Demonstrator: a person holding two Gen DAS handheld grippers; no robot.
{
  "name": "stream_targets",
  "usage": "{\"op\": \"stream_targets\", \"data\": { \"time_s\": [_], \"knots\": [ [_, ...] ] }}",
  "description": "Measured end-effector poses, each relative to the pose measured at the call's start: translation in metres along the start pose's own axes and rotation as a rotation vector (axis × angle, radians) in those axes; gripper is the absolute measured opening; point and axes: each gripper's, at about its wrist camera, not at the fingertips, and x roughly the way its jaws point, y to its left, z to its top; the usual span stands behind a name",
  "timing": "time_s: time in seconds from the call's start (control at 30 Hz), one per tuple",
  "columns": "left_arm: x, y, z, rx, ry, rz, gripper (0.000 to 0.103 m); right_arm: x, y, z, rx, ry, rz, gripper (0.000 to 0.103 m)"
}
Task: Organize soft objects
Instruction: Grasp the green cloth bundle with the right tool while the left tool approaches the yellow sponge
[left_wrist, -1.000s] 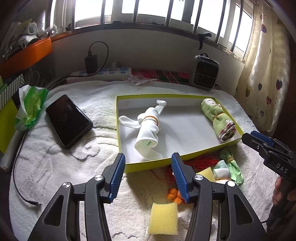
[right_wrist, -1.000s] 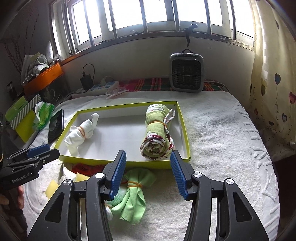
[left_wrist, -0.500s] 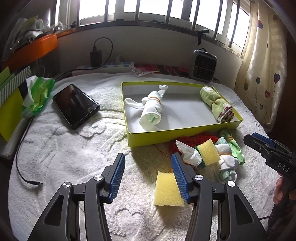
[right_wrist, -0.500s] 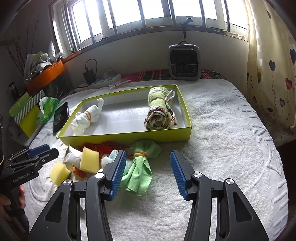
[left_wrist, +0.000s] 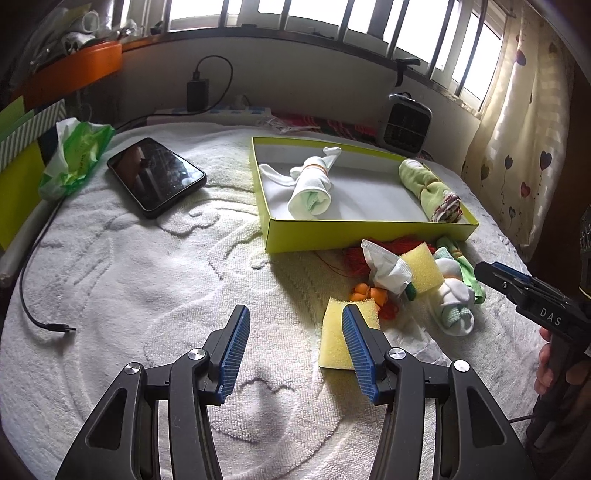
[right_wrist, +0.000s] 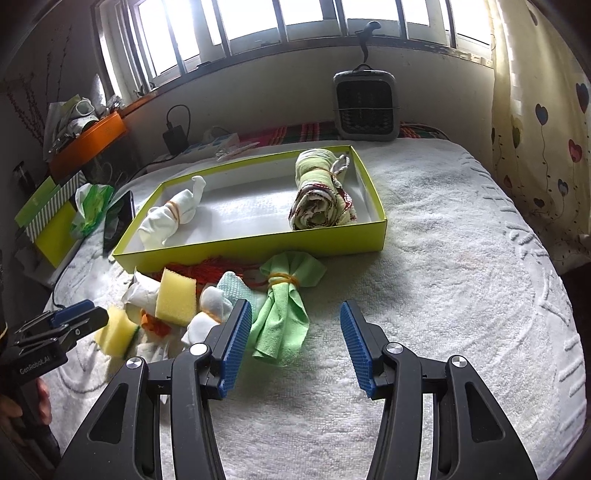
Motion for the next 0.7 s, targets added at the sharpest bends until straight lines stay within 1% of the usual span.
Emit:
{"op": "stream_targets", "data": {
  "time_s": [0.2, 0.33, 0.47, 0.7],
  "knots": [
    [-0.001, -0.001, -0.004, -0.012, 0.018, -0.07, 0.051, 0.018, -0.002, 0.004, 0.003, 0.048, -0.016, 0.051],
    [-0.004, -0.003, -0.005, -0.009, 0.024, -0.098, 0.051, 0.024, 0.004, 0.007, -0.02, 0.064, -0.012, 0.051],
    [-0.005, -0.007, -0.008, 0.003, 0.03, -0.119, 0.052, 0.03, 0.007, 0.01, -0.027, 0.072, -0.024, 0.051],
    [-0.009, -0.015, -0.011, 0.027, 0.035, -0.127, 0.052, 0.039, 0.002, 0.013, -0.02, 0.089, -0.026, 0.051]
  ]
}}
